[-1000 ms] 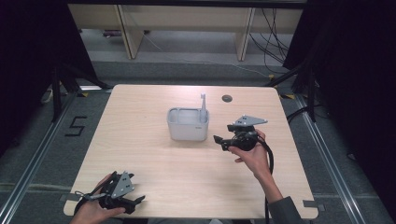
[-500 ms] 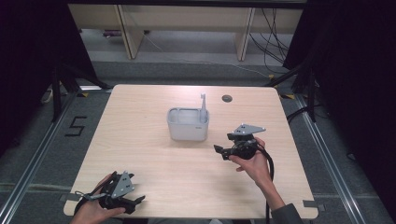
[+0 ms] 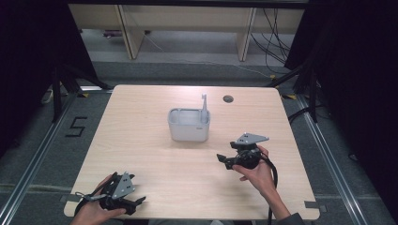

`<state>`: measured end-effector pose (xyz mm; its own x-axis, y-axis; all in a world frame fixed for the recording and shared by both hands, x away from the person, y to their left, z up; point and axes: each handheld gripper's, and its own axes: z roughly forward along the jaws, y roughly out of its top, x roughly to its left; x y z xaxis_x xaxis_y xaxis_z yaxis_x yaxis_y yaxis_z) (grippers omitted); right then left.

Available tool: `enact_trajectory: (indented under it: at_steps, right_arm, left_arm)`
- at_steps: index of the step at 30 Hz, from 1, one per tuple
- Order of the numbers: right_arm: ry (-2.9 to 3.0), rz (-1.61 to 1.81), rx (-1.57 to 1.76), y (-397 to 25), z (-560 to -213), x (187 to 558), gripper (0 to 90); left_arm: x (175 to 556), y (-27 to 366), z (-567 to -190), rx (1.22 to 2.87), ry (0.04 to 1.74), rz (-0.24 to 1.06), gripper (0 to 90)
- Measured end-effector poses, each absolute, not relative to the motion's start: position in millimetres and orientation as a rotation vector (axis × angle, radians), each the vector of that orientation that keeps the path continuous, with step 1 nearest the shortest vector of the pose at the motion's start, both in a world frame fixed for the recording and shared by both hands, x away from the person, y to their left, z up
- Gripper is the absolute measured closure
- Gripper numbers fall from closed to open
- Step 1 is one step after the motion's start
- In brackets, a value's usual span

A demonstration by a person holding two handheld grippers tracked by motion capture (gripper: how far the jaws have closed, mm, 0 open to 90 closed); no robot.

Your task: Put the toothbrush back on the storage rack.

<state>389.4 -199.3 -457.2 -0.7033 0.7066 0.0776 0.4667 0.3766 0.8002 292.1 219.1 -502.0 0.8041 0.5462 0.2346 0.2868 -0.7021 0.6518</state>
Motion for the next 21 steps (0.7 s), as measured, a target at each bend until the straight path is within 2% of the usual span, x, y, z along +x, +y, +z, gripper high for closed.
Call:
enact_trajectory:
  at_steps: [21]
  right_arm:
    - [2.407,1.228,1.046,-208,-471,364,23.1]
  left_arm:
    - [292,219,-502,2.379,0.612,0.558,16.2]
